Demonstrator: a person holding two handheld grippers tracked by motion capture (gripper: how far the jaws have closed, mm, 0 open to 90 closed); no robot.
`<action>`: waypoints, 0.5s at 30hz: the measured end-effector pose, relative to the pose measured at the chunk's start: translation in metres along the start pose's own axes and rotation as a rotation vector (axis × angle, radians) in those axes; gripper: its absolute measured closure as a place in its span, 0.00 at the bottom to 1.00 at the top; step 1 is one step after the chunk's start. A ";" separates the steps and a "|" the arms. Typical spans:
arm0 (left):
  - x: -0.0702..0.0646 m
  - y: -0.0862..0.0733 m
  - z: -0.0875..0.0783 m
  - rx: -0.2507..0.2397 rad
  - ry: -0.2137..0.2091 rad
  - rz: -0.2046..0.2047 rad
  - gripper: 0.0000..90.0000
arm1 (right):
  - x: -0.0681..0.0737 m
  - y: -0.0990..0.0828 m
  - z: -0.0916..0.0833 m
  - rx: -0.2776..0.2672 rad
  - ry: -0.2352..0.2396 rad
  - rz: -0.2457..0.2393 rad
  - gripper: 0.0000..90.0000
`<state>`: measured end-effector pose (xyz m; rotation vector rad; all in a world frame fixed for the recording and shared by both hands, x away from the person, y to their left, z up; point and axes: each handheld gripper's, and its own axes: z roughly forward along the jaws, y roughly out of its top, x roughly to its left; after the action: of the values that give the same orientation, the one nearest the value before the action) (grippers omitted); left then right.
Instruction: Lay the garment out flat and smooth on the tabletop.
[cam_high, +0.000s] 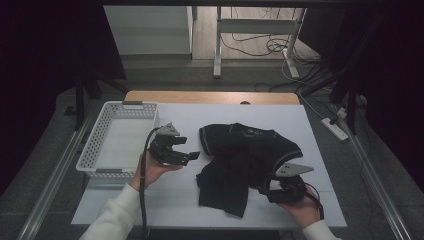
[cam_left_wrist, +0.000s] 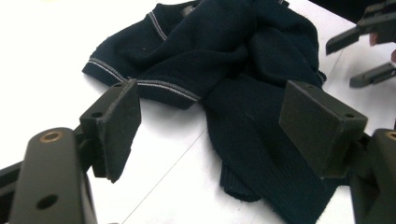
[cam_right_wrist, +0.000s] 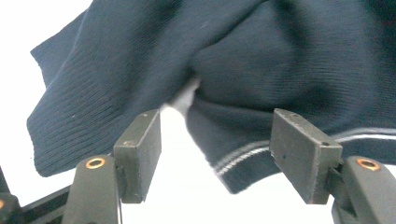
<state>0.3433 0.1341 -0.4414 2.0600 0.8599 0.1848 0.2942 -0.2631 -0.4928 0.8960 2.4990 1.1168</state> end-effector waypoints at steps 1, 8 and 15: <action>0.000 0.000 0.000 0.001 -0.001 0.000 0.24 | 0.002 0.001 0.003 0.009 0.008 -0.010 0.38; 0.001 -0.001 -0.001 0.002 0.003 -0.004 0.24 | 0.008 0.000 0.016 0.062 0.003 -0.041 0.37; 0.002 -0.002 0.000 0.007 0.005 -0.005 0.24 | 0.001 -0.005 0.029 0.112 -0.029 -0.049 0.38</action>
<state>0.3433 0.1361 -0.4429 2.0649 0.8698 0.1850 0.3046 -0.2485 -0.5162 0.8681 2.5666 0.9510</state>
